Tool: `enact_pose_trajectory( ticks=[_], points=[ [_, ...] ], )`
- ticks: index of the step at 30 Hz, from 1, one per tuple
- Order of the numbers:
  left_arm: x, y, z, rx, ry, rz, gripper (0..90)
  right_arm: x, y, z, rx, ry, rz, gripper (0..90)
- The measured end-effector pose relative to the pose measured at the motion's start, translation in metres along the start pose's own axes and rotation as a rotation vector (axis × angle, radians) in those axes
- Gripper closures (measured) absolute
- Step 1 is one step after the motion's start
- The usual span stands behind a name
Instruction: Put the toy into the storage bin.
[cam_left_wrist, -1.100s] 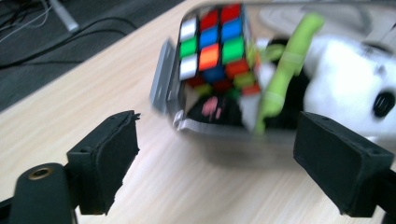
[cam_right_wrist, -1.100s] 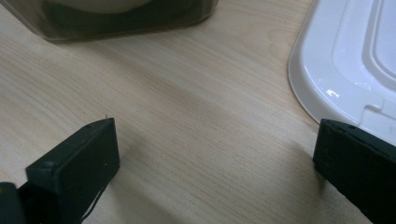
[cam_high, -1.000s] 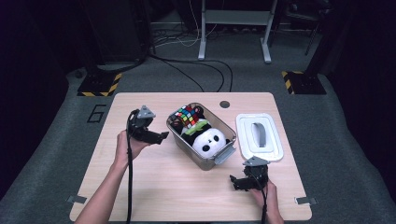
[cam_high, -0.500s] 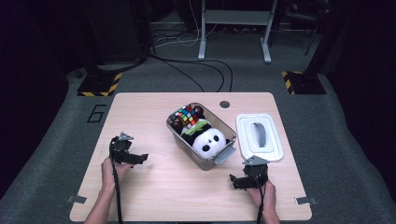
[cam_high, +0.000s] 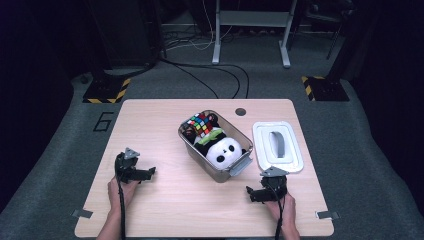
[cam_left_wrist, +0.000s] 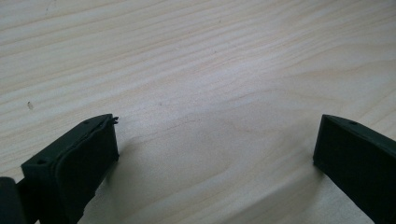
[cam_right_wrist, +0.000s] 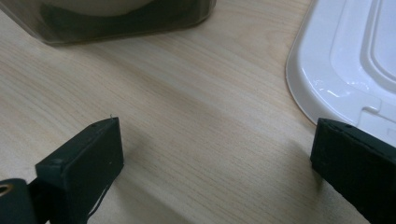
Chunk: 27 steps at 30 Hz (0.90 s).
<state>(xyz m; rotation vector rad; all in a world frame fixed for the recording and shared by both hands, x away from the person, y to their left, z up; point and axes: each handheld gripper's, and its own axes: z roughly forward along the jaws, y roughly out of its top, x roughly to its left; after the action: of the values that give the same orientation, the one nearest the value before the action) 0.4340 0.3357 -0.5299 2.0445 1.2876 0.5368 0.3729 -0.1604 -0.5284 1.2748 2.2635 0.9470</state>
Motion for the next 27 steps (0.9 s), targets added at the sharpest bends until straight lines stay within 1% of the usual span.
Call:
enact_pose_trajectory(
  ticks=[1,2,6,7,8,9,10,11,12,13,14,15,18,20,23,25,26,27],
  points=[
    [0.000,0.000,0.000,0.009,-0.005,0.005,0.0,-0.001,0.001,0.000,0.005,0.000,-0.010,1.6],
    [0.000,0.000,0.001,-0.005,-0.003,-0.001,0.0,-0.001,0.001,0.000,0.005,-0.001,-0.010,1.7],
    [-0.001,0.000,0.001,-0.007,-0.002,-0.002,0.0,-0.002,0.002,-0.003,0.003,0.009,0.005,1.6],
    [-0.001,0.000,0.001,-0.006,-0.002,-0.001,0.0,-0.002,0.002,-0.006,0.000,0.008,0.007,1.4],
    [0.000,0.000,0.001,-0.003,-0.004,-0.001,0.0,-0.003,0.004,-0.008,-0.001,-0.001,-0.006,1.4],
    [0.000,0.000,0.001,-0.002,-0.004,-0.002,0.0,-0.004,0.006,-0.012,-0.008,0.002,0.001,1.4],
    [0.000,0.001,0.001,0.000,-0.004,0.002,0.0,-0.005,0.007,-0.014,-0.014,0.001,-0.006,1.4],
    [0.000,0.001,0.001,0.000,-0.004,0.002,0.0,-0.007,0.009,-0.017,-0.013,-0.005,-0.001,1.3],
    [0.000,0.001,0.001,0.000,-0.004,0.002,0.0,-0.008,0.011,-0.020,-0.017,-0.006,-0.006,1.3],
    [0.000,0.001,0.001,-0.004,-0.003,-0.004,0.0,-0.010,0.014,-0.023,-0.021,-0.013,0.001,1.0],
    [0.000,0.001,0.001,-0.004,-0.003,-0.004,0.0,-0.013,0.016,-0.025,-0.025,-0.013,-0.005,0.9],
    [0.000,0.001,0.001,0.000,-0.003,0.001,0.0,-0.014,0.017,-0.027,-0.024,-0.015,0.001,0.8],
    [0.000,0.001,0.001,-0.001,0.001,-0.001,0.0,-0.020,0.023,-0.029,-0.017,-0.027,0.000,0.4],
    [0.000,0.001,0.001,0.001,0.000,0.001,0.0,-0.025,0.027,-0.029,-0.020,-0.034,0.010,0.4],
    [0.000,0.001,0.002,-0.005,0.004,-0.007,0.0,-0.035,0.035,-0.030,-0.027,-0.051,0.028,0.4],
    [0.000,0.001,0.002,-0.001,0.004,-0.004,0.0,-0.042,0.043,-0.030,-0.028,-0.062,0.039,0.5],
    [0.000,0.001,0.002,-0.008,0.005,-0.008,0.0,-0.045,0.046,-0.029,-0.030,-0.067,0.041,0.4],
    [0.000,0.001,0.002,-0.006,0.003,-0.010,0.0,-0.050,0.053,-0.028,-0.022,-0.076,0.054,0.3]
  ],
)
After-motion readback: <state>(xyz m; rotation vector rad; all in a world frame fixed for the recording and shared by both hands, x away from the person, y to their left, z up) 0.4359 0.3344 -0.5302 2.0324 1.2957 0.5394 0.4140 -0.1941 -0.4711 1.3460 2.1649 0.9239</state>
